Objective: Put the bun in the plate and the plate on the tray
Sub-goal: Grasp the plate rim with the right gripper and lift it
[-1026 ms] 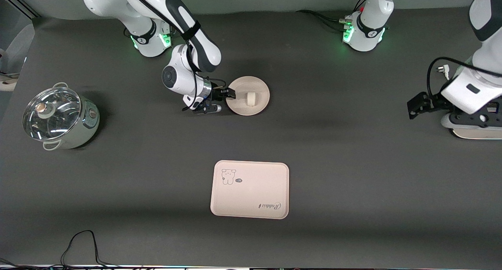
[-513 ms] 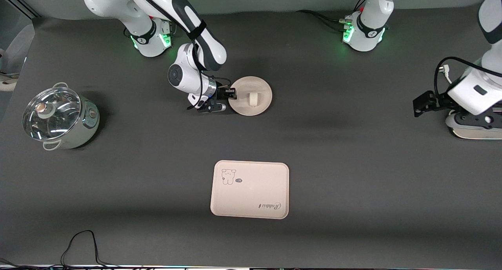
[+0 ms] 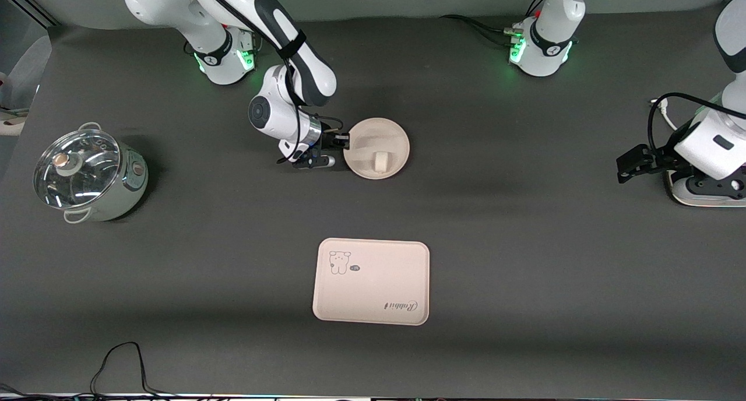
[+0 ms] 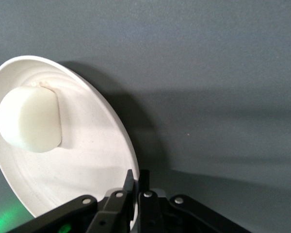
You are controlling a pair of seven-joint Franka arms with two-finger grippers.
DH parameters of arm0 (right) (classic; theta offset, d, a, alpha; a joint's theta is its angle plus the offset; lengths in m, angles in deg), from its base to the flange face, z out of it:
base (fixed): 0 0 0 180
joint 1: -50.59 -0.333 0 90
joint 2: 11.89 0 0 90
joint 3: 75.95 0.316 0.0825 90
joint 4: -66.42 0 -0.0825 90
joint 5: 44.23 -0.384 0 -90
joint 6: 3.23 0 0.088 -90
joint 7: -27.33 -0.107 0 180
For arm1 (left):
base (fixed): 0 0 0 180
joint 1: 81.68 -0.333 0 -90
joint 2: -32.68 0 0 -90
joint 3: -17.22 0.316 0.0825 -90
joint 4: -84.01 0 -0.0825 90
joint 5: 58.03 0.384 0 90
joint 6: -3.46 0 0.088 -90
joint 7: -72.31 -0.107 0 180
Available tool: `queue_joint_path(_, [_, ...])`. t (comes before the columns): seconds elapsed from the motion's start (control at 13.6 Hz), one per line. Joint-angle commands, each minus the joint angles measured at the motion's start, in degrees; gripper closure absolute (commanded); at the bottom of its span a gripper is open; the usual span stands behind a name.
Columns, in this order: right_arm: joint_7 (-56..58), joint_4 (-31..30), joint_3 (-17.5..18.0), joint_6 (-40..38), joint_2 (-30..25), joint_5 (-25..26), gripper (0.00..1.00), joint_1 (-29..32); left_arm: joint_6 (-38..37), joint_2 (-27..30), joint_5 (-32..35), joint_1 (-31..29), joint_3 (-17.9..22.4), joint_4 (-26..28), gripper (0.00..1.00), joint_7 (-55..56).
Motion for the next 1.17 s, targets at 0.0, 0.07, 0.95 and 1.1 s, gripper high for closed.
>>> queue_joint_path(0.0, [-0.8,0.8,-0.4,-0.4,-0.9,-0.6,1.00,0.1,0.4,-0.1,-0.7,-0.1,0.0,-0.8,0.00,1.2])
queue_joint_path(0.07, [-0.8,0.8,-1.5,-2.0,-2.2,-0.2,1.00,0.1,0.0,-0.1,-0.6,0.2,-0.1,-0.9,0.00,1.3])
queue_joint_path(0.95, [-20.1,30.9,-20.8,-43.8,-3.6,32.2,1.00,1.7,1.3,-0.2,-0.5,0.7,-0.3,-1.2,0.00,1.3])
queue_joint_path(1.1, [-20.1,37.4,-20.9,-47.7,-1.4,32.1,1.00,5.1,2.1,-0.3,-0.4,0.7,-0.3,-1.1,0.00,1.3])
